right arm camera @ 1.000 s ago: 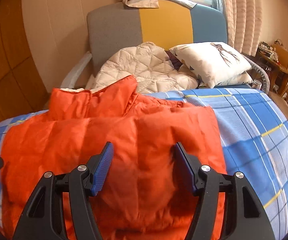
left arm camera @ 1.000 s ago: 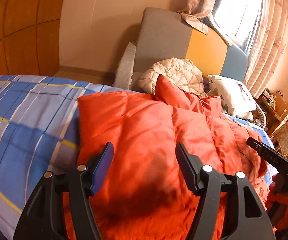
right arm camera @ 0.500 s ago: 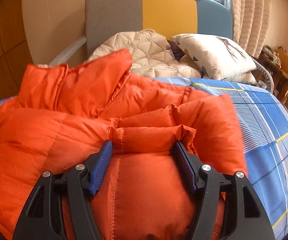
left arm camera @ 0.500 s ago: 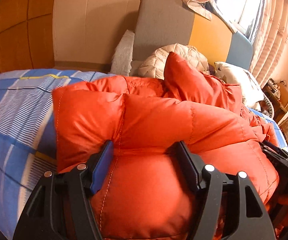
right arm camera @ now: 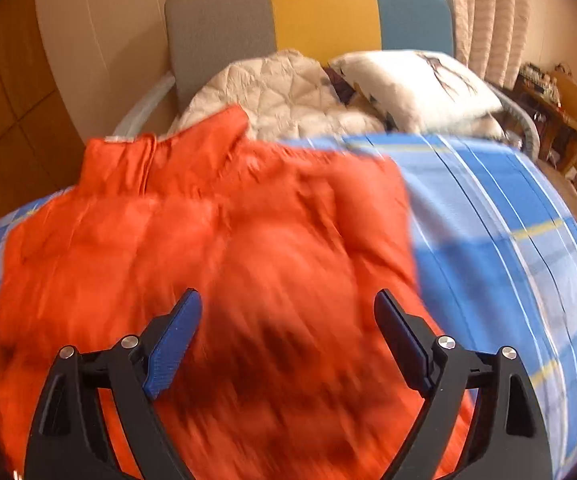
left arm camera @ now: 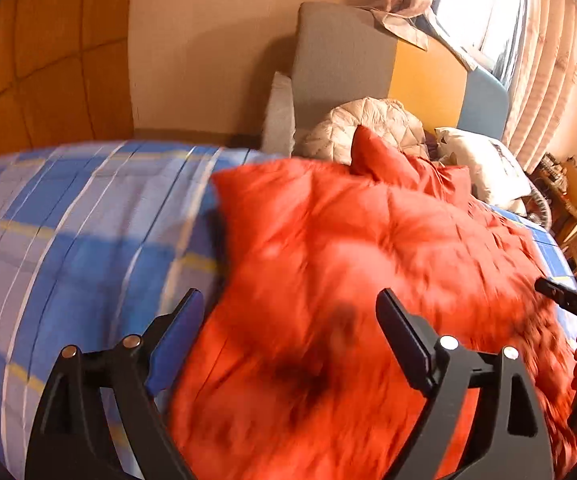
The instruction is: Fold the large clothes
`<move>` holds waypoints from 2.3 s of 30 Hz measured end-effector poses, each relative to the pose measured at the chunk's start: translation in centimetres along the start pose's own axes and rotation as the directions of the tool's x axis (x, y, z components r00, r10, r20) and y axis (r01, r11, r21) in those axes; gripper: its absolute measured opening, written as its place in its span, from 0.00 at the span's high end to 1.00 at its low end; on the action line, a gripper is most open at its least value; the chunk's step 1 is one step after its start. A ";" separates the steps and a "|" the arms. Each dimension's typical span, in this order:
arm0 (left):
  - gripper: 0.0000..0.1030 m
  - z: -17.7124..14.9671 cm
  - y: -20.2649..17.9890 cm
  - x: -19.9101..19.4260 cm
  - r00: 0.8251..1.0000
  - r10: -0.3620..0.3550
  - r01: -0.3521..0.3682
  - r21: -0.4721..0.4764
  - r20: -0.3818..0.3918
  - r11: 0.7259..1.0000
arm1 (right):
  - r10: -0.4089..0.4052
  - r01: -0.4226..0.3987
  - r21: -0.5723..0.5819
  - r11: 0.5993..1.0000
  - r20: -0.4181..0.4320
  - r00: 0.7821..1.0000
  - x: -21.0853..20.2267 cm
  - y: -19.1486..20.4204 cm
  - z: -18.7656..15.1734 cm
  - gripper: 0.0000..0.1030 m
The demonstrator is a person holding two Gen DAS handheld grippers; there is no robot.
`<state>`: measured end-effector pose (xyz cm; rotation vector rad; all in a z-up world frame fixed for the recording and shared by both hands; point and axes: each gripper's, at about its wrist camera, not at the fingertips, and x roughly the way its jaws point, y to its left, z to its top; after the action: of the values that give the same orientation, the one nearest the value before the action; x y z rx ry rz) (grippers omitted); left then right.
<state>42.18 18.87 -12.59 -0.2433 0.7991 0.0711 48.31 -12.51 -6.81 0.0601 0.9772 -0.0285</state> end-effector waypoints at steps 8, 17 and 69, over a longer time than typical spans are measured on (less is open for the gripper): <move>0.27 -9.5 7.4 -7.0 0.994 -0.082 0.074 -0.100 -0.078 0.992 | 0.007 0.000 0.061 0.998 -0.118 0.993 -7.1 -9.7 -9.8 0.15; 0.47 -18.5 9.3 -11.1 0.960 -0.227 0.193 -0.203 -0.162 0.960 | 0.207 -0.179 0.167 0.969 -0.166 0.964 -12.1 -13.3 -20.5 0.36; 0.85 6.9 9.3 -1.9 0.910 -0.408 0.412 -0.243 0.070 0.878 | 0.382 -0.396 0.241 0.886 0.103 0.918 -8.3 -7.9 0.4 0.67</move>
<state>44.28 29.65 -8.35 -0.6510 0.7063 -0.2282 43.62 -20.43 -0.04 0.4935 0.8890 0.2136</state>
